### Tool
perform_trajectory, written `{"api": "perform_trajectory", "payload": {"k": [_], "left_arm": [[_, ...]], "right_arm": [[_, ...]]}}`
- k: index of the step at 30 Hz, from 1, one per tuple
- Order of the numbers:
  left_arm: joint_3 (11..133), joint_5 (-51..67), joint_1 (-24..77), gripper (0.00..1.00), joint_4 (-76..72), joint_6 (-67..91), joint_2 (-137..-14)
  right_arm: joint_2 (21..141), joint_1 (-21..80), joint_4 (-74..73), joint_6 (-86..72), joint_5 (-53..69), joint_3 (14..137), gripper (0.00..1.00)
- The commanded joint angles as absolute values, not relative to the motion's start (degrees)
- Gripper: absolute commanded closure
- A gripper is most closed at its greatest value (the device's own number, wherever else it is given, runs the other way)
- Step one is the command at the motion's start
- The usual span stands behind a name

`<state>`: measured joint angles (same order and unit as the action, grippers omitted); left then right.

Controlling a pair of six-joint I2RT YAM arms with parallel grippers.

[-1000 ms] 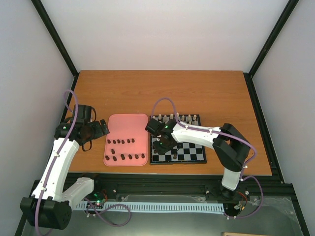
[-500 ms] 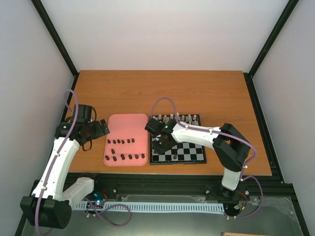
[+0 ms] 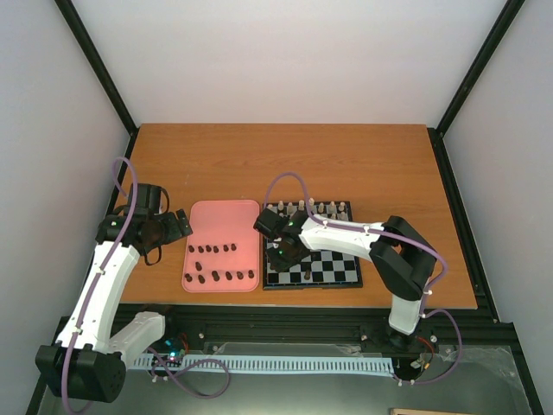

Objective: Set up the chess pieces on the board
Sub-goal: Place the chess piece on the chessboard.

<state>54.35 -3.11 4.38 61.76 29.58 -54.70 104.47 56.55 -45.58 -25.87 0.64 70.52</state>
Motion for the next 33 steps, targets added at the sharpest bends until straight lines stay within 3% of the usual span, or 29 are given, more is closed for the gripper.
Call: {"api": "perform_trajectory", "payload": {"k": [1,3,11,22,33], "left_arm": [[54.85,-2.64,3.99,0.0,61.35,28.65,-54.23],[54.85,-2.69,3.99,0.0,61.34,28.67,-54.24],[54.98,-2.46,3.94,0.0,61.22,28.59,-54.33],[54.6,-2.31,4.01,0.0,60.85,28.5,-54.39],[55.03,-2.85,3.97,0.0,61.37,28.86,-53.68]], "right_arm": [[105.48,56.43,-45.26,-26.59,-0.32,70.13,0.9],[105.32,56.37,-45.35,-26.57,-0.52,70.21,0.85],[104.8,56.43,-45.61,-26.3,-0.18,70.87,0.83],[101.99,56.43,-51.5,-25.37,-1.22,80.56,0.57],[115.22,56.79,-50.97,-20.46,3.84,99.1,0.6]]}}
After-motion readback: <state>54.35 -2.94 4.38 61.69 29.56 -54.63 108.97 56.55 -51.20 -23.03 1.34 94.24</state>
